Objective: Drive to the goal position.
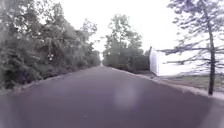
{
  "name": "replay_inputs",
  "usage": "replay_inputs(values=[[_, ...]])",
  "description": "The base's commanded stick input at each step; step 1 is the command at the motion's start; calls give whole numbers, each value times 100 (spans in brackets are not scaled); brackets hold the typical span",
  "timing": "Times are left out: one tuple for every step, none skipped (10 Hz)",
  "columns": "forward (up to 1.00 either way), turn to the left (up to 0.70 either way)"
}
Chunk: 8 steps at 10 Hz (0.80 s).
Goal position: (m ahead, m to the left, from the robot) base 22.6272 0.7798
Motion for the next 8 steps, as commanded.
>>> replay_inputs(values=[[100, 0], [100, 0], [100, 0], [100, 0], [100, 0], [100, 0], [100, 0], [100, 0]])
